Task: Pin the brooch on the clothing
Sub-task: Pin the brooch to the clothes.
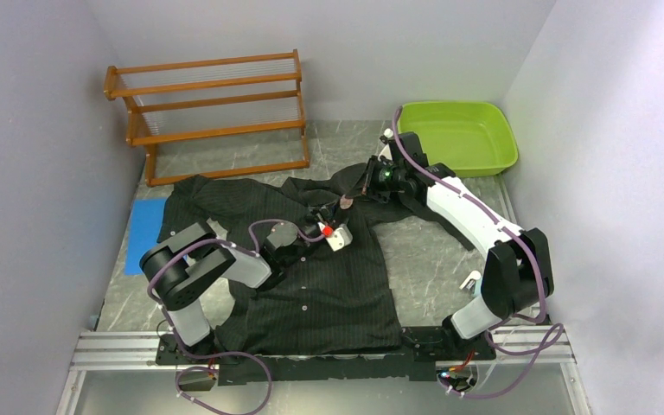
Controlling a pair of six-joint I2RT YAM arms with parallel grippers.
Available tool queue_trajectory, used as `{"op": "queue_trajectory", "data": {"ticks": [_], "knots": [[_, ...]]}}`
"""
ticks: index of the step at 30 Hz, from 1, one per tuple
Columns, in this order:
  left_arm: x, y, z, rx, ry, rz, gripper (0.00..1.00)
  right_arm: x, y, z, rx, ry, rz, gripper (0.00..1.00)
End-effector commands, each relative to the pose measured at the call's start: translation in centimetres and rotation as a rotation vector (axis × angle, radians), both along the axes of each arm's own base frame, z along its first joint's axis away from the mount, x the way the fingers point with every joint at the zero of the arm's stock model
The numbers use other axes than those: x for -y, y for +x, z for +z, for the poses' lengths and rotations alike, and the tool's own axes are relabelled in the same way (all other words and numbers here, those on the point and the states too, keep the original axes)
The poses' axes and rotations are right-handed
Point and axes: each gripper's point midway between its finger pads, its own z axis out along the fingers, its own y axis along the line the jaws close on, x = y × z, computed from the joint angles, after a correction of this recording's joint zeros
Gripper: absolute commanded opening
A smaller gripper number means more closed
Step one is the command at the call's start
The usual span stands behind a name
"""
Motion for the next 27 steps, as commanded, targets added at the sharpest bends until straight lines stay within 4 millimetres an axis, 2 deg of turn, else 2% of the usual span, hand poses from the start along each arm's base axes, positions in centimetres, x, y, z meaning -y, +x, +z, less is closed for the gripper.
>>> {"op": "queue_trajectory", "data": {"ticks": [1,8,19,21,23,25,27], "knots": [[0.3,0.8,4.2,0.194,-0.029,0.026,0.57,-0.6,0.2,2.1,0.046,0.081,0.021,0.0],[0.4,1.2,5.3,0.25,-0.032,0.045,0.48,-0.8,0.1,1.6,0.029,0.098,0.034,0.0],[0.5,1.4,5.2,0.284,-0.002,0.052,0.29,-1.0,0.0,1.9,0.03,0.122,0.052,0.0],[0.4,1.3,5.4,0.289,0.0,0.05,0.2,-1.0,0.0,1.9,0.029,0.127,0.056,0.0],[0.3,1.1,5.5,0.288,-0.002,0.046,0.04,-1.0,0.1,1.9,0.032,0.132,0.063,0.0],[0.0,1.0,5.5,0.287,-0.009,0.049,0.03,-1.2,0.1,2.0,0.037,0.148,0.075,0.06],[-0.2,0.9,5.7,0.282,-0.014,0.053,0.03,-1.4,0.1,2.2,0.05,0.167,0.096,0.24]]}}
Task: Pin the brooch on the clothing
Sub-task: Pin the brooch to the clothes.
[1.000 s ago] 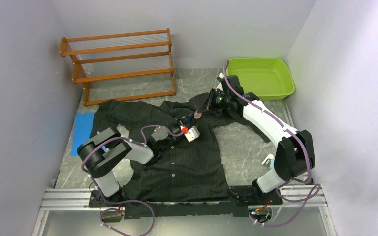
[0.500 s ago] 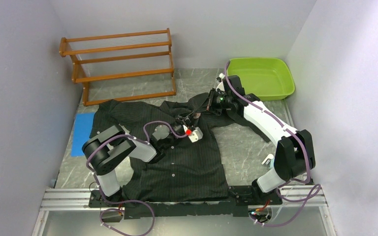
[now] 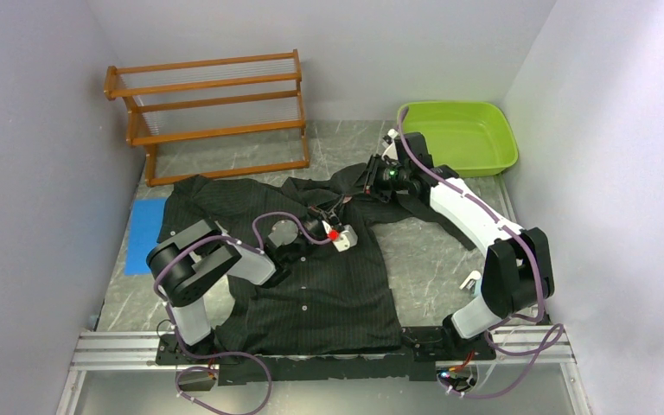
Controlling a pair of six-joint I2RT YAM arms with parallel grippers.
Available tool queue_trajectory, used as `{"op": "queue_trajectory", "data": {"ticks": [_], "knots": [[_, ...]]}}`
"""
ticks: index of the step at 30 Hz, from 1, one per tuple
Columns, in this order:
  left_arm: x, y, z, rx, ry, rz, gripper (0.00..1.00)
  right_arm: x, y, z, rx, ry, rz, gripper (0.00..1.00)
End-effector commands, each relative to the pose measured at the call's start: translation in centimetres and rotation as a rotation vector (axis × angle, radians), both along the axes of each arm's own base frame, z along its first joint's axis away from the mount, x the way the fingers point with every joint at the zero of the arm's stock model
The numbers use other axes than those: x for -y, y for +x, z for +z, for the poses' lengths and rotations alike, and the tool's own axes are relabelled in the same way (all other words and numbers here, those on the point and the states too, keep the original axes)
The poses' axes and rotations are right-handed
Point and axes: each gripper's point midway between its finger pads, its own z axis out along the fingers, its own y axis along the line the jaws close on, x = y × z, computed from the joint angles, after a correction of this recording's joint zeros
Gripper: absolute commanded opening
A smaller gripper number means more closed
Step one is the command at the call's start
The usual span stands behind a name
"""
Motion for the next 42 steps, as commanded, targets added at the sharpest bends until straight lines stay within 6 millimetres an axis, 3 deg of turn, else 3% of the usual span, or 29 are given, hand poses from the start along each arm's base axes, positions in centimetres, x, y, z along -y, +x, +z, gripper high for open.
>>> {"op": "queue_trajectory", "data": {"ticks": [1,6,9,12,15,20,27,33,42], "knots": [[-0.6,-0.6,3.2,0.056,-0.076,0.002,0.03,-1.2,0.1,1.9,0.096,0.08,0.092,0.32],[-0.8,-0.9,3.2,-0.068,-0.081,-0.002,0.03,-1.1,0.2,2.9,0.173,0.078,0.123,0.76],[-1.2,-0.6,3.2,-0.233,-0.095,0.036,0.03,-0.2,0.5,3.4,0.235,0.018,0.096,0.92],[-1.8,-0.7,2.9,-0.429,-0.098,0.076,0.03,1.5,0.7,3.5,0.289,-0.064,0.045,0.99],[-2.3,-1.3,1.9,-0.589,-0.109,0.077,0.03,2.7,0.7,3.6,0.333,-0.105,0.016,1.0],[-4.1,-0.3,1.3,-0.832,-0.242,0.228,0.03,3.5,0.4,3.7,0.389,-0.118,0.0,1.0],[-3.0,-0.8,0.9,-1.043,-0.304,0.245,0.03,4.4,-0.7,4.5,0.54,-0.104,-0.011,0.99],[-3.1,-1.1,2.0,-1.141,-0.367,0.218,0.03,3.5,-1.6,3.7,0.589,-0.063,0.07,0.97],[-3.3,-2.4,2.6,-1.296,-0.399,0.081,0.03,1.9,-2.5,5.5,0.737,0.06,0.156,0.84]]}}
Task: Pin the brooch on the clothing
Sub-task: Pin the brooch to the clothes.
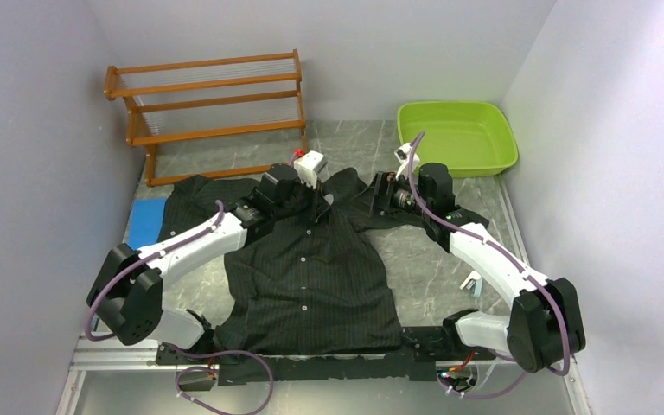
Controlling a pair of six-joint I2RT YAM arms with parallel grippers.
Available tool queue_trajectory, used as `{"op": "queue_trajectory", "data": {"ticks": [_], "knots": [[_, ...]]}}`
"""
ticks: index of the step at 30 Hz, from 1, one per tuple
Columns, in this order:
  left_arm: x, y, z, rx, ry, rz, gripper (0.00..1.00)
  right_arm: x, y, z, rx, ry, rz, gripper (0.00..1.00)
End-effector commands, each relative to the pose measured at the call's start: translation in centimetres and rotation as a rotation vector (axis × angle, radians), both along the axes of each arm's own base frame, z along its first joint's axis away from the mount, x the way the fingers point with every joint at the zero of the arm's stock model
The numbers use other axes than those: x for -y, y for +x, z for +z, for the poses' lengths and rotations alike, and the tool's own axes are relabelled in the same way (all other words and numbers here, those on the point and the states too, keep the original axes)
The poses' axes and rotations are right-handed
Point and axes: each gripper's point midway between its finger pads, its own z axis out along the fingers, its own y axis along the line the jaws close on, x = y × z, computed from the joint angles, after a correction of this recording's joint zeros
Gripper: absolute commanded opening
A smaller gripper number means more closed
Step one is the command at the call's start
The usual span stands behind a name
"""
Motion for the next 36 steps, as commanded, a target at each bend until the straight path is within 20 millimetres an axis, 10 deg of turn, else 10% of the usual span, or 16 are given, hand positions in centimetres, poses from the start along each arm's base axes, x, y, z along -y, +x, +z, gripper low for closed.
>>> {"op": "queue_trajectory", "data": {"ticks": [1,13,36], "knots": [[0.7,-1.2,3.0,-0.042,-0.159,-0.097,0.03,-1.2,0.0,4.9,0.226,0.093,0.095,0.83],[0.4,-3.4,6.5,0.045,-0.307,-0.328,0.03,-3.2,-1.5,7.5,0.405,0.181,0.299,0.68],[0.6,-4.9,8.1,0.116,-0.421,-0.459,0.03,-6.4,-1.8,5.6,0.35,0.238,0.507,0.36]]}}
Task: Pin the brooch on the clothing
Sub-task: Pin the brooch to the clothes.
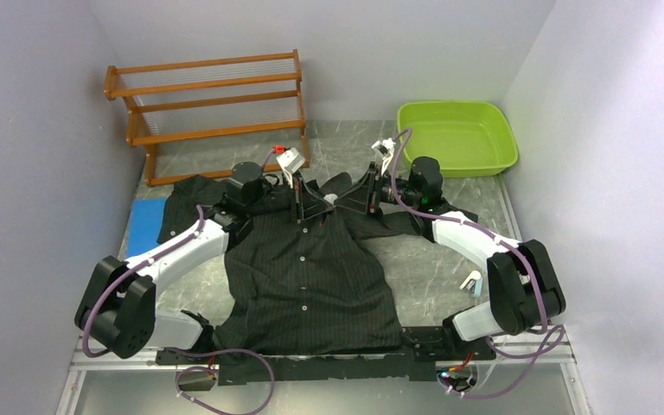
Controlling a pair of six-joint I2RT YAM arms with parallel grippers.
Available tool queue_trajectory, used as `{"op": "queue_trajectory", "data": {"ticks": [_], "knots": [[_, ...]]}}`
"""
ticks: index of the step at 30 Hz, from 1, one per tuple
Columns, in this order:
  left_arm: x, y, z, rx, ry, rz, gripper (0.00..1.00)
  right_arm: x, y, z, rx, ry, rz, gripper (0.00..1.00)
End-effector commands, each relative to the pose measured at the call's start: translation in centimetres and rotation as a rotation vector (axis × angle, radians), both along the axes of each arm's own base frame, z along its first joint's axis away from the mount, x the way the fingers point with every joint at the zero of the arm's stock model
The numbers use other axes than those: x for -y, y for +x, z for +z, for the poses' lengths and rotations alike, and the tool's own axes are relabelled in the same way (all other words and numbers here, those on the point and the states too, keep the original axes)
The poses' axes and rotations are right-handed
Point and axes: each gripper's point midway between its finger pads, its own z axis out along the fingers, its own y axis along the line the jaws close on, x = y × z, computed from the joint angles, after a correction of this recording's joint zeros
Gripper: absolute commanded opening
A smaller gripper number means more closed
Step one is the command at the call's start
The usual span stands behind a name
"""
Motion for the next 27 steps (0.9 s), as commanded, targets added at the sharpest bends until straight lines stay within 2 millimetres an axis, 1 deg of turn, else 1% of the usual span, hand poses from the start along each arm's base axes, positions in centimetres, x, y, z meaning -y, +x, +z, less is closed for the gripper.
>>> {"op": "queue_trajectory", "data": {"ticks": [1,2,5,6,8,9,13,16,18,20,21,24,27], "knots": [[0.1,-0.8,2.4,0.066,-0.065,-0.044,0.03,-0.8,0.0,2.4,0.106,0.042,0.054,0.32],[0.1,-0.8,2.4,0.064,-0.065,-0.045,0.03,-0.8,-0.1,2.4,0.109,0.043,0.057,0.26],[0.1,-0.6,2.2,0.059,-0.059,-0.038,0.03,-0.9,-0.1,2.4,0.114,0.043,0.058,0.02],[0.0,-0.4,2.1,0.058,-0.055,-0.031,0.03,-0.8,-0.1,2.5,0.12,0.042,0.056,0.0],[-0.3,-0.3,2.0,0.059,-0.049,-0.015,0.03,-0.7,-0.2,2.5,0.126,0.04,0.05,0.0],[-0.5,-0.1,1.9,0.054,-0.043,-0.001,0.05,-0.7,-0.2,2.5,0.129,0.04,0.049,0.0],[-1.8,0.9,1.2,0.041,-0.019,0.077,0.18,-0.5,-0.4,2.7,0.133,0.05,0.038,0.0],[-3.0,1.4,0.4,0.022,-0.01,0.119,0.23,-0.6,-0.7,3.0,0.137,0.069,0.044,0.0],[-3.8,1.6,-0.2,0.002,-0.01,0.14,0.3,-0.6,-0.8,3.2,0.139,0.076,0.047,0.0],[-4.4,1.8,-0.3,-0.01,-0.016,0.153,0.4,-0.6,-0.8,3.3,0.141,0.078,0.047,0.0],[-4.6,1.8,-0.3,-0.01,-0.02,0.157,0.42,-0.6,-0.8,3.4,0.141,0.078,0.047,0.0],[-4.8,1.5,-0.1,0.01,-0.036,0.148,0.45,-0.5,-0.8,3.4,0.141,0.077,0.048,0.0],[-4.4,0.5,0.8,0.056,-0.068,0.083,0.45,-0.5,-0.7,3.3,0.14,0.071,0.039,0.0]]}}
